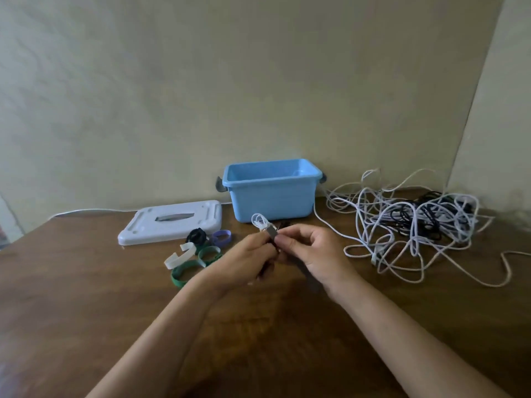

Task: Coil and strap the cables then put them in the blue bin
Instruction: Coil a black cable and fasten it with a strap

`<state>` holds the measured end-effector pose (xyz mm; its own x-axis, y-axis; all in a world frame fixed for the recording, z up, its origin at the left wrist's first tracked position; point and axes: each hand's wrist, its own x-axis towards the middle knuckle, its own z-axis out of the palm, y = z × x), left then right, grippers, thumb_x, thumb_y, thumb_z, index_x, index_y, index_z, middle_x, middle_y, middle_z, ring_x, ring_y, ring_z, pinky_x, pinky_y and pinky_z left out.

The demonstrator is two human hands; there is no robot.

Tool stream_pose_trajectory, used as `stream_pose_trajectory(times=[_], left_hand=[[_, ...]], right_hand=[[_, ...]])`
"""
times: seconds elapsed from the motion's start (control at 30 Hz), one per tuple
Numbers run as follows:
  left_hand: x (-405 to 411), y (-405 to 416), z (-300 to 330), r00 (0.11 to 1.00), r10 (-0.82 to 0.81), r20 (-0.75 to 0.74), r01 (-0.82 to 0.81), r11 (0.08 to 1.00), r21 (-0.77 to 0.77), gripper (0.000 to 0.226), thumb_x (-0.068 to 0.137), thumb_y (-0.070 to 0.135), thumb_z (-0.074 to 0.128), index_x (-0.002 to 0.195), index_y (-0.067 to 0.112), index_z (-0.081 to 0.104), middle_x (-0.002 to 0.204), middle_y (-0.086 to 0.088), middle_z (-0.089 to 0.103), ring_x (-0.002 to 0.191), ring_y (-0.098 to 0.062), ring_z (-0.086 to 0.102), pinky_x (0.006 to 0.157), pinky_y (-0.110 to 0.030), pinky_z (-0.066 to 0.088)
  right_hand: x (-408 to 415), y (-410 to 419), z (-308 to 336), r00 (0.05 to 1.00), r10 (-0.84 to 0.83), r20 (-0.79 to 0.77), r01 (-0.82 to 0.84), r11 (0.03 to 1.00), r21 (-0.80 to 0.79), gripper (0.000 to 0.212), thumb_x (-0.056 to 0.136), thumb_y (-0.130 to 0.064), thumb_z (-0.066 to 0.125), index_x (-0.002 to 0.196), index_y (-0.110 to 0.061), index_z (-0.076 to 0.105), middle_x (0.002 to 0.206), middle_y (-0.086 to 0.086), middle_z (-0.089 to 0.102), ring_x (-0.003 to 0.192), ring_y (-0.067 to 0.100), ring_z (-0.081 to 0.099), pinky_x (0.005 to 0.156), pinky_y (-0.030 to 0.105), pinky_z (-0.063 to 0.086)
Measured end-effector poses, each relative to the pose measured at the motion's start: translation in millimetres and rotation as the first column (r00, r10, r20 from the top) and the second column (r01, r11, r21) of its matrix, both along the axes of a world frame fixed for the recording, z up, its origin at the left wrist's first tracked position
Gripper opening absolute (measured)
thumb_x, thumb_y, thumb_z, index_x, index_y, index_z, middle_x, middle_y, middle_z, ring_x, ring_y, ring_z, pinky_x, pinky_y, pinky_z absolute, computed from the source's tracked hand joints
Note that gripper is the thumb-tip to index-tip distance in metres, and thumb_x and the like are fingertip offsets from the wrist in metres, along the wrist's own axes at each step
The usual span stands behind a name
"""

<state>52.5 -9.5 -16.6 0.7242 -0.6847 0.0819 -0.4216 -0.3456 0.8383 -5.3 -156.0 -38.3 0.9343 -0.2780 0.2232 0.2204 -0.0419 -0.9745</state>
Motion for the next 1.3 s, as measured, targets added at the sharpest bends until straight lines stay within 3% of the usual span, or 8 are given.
stream_pose_trajectory(times=[0.13,0.23,0.33,0.5,0.9,1.13,1.23,1.3], left_hand=[[-3,8,-3,0.999,-0.007,-0.035,0.003,0.993,-0.121,0.020,0.103,0.010,0.045,0.099,-0.006,0.056,0.073,-0.013,0.054,0.062,-0.023,0.049,0.054,-0.028,0.041],[-8,10,-1,0.998,0.038,-0.057,-0.049,0.976,-0.214,0.024,0.103,0.008,0.047,0.085,0.006,0.061,0.062,-0.006,0.053,0.052,-0.016,0.046,0.046,-0.022,0.038],[-11,11,1,0.997,0.012,-0.082,-0.029,0.977,-0.213,0.024,0.101,0.004,0.045,0.083,0.009,0.059,0.061,-0.006,0.050,0.051,-0.014,0.044,0.044,-0.021,0.035],[-15,10,2,0.981,-0.015,-0.195,-0.026,0.979,-0.204,0.023,0.103,0.017,0.042,0.084,0.006,0.052,0.065,-0.006,0.047,0.052,-0.014,0.041,0.049,-0.027,0.031],[-7,6,-7,0.980,0.090,-0.180,-0.142,0.942,-0.305,0.038,0.108,0.025,0.036,0.075,0.011,0.046,0.060,-0.001,0.041,0.048,-0.013,0.033,0.042,-0.022,0.025],[-7,10,-2,0.980,0.132,-0.150,-0.174,0.933,-0.314,0.032,0.108,0.024,0.035,0.081,0.010,0.046,0.061,0.000,0.041,0.049,-0.010,0.034,0.043,-0.022,0.027],[-5,16,0,0.986,0.103,-0.134,-0.143,0.933,-0.330,0.027,0.108,0.024,0.035,0.089,0.011,0.047,0.064,0.000,0.041,0.050,-0.010,0.035,0.045,-0.023,0.028],[-6,18,0,0.990,0.087,-0.107,-0.117,0.939,-0.323,0.021,0.108,0.024,0.036,0.099,0.011,0.049,0.067,0.000,0.043,0.052,-0.010,0.037,0.046,-0.023,0.030]], right_hand=[[-1,5,1,1.000,0.014,0.025,-0.014,1.000,0.002,0.008,0.088,-0.007,0.075,0.095,-0.011,0.075,0.074,0.001,0.074,0.065,0.011,0.069,0.068,0.023,0.056],[-4,9,2,0.999,-0.001,0.041,0.000,1.000,0.022,0.018,0.084,-0.004,0.079,0.095,-0.007,0.065,0.081,0.012,0.074,0.066,0.015,0.071,0.065,0.026,0.058],[-7,13,3,0.999,-0.026,0.023,0.023,0.996,0.092,0.034,0.083,-0.007,0.081,0.100,-0.005,0.051,0.082,0.014,0.072,0.064,0.016,0.070,0.062,0.026,0.059],[-7,10,3,0.999,-0.034,-0.027,0.035,0.998,0.060,0.050,0.080,-0.019,0.085,0.109,-0.001,0.050,0.086,0.015,0.075,0.066,0.020,0.069,0.067,0.032,0.061],[-2,10,-1,0.997,0.079,0.012,-0.080,0.991,0.106,0.033,0.084,0.008,0.073,0.098,-0.009,0.048,0.089,0.017,0.075,0.083,0.028,0.073,0.078,0.036,0.062],[-5,8,1,0.994,-0.065,-0.088,0.041,0.967,-0.253,0.031,0.082,-0.019,0.084,0.099,-0.017,0.059,0.085,0.001,0.077,0.077,0.019,0.075,0.072,0.036,0.058],[-5,3,1,0.985,-0.041,-0.166,-0.012,0.952,-0.307,0.020,0.084,-0.024,0.083,0.098,-0.023,0.068,0.086,-0.005,0.076,0.080,0.016,0.073,0.063,0.033,0.058],[-3,-1,-2,0.983,-0.001,-0.181,-0.064,0.933,-0.353,0.012,0.085,-0.022,0.082,0.092,-0.028,0.074,0.082,-0.008,0.075,0.078,0.014,0.071,0.069,0.035,0.059]])
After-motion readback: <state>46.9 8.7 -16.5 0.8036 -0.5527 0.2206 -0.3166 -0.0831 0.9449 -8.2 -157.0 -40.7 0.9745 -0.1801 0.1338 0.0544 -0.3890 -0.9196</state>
